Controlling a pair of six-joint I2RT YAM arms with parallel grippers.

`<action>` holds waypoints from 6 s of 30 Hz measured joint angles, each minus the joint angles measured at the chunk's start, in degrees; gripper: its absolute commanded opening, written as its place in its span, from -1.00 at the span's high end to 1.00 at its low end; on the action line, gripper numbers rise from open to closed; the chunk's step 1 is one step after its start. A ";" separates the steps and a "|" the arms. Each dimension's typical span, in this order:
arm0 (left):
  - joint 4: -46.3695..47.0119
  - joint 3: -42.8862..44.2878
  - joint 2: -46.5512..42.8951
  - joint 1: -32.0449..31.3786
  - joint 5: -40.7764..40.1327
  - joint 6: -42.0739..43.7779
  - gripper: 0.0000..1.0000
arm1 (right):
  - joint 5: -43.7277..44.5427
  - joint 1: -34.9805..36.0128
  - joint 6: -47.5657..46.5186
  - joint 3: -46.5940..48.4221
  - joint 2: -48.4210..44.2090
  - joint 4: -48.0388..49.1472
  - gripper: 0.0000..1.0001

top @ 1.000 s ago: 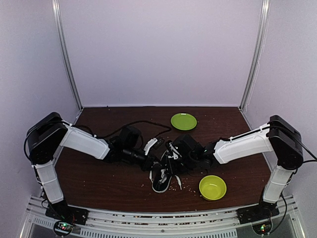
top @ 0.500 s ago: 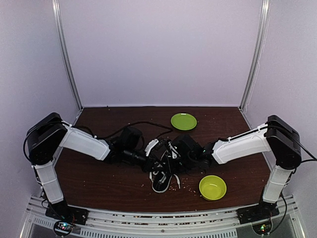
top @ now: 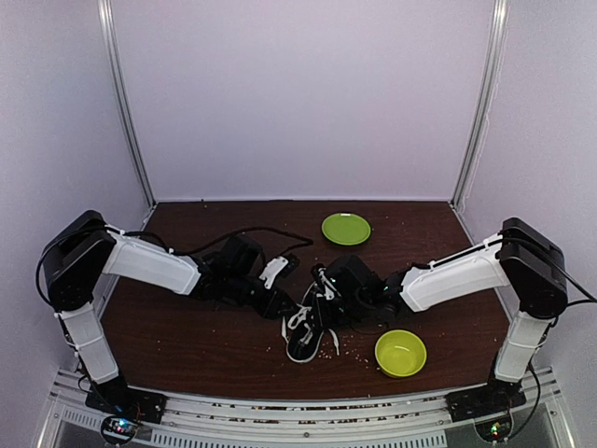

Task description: Tie the shoes

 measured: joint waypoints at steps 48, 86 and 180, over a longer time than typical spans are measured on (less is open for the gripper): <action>5.49 -1.38 -0.24 -3.78 -0.79 0.46 1.00 | -0.02 0.02 0.00 -0.26 0.02 0.52 1.00; -10.88 6.43 0.13 -8.68 -5.95 15.47 0.79 | 2.10 0.70 1.51 0.09 0.94 1.29 1.00; 1.42 5.07 6.80 1.46 11.02 -4.24 1.00 | 4.48 0.79 -1.64 -3.15 -6.36 -1.81 0.40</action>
